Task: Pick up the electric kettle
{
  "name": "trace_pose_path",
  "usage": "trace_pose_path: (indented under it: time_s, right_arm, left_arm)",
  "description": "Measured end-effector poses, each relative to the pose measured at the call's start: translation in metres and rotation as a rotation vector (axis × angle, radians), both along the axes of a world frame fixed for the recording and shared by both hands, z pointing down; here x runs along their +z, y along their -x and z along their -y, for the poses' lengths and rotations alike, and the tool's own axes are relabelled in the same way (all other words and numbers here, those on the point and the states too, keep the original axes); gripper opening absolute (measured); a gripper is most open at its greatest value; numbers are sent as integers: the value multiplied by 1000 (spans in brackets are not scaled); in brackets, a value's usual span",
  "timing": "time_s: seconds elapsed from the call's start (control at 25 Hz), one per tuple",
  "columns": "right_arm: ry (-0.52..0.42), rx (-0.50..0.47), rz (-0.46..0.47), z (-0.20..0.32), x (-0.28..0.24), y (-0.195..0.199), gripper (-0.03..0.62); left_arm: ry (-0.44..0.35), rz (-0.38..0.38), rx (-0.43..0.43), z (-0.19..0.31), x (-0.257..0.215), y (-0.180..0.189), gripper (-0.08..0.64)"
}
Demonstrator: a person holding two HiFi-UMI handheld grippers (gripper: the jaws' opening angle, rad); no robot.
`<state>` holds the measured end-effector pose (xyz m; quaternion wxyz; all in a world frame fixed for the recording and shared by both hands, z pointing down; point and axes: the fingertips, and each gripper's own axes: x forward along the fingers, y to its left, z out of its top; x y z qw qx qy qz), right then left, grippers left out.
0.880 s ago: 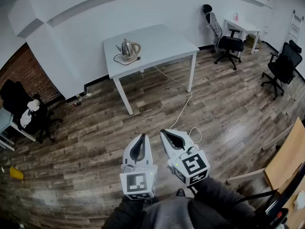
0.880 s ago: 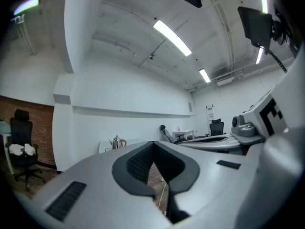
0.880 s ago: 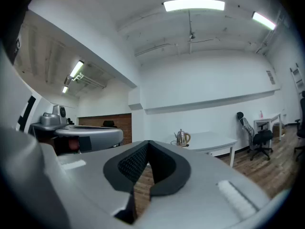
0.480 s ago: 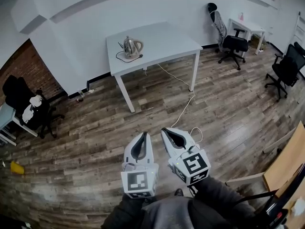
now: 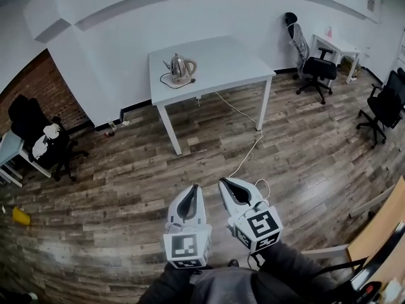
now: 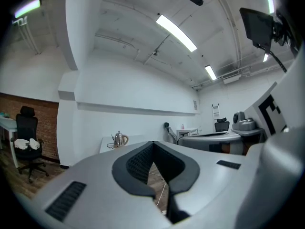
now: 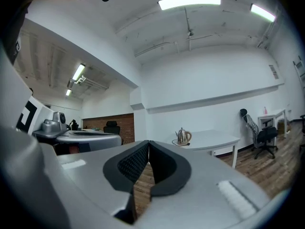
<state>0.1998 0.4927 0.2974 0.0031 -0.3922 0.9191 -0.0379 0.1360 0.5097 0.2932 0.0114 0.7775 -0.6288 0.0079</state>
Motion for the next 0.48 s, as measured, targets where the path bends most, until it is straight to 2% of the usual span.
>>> trace_pose_path:
  time_s: [0.48]
  right_arm:
    - [5,58,-12,74,5,57,5]
  left_arm:
    - [6,0,59,77,2,57,0]
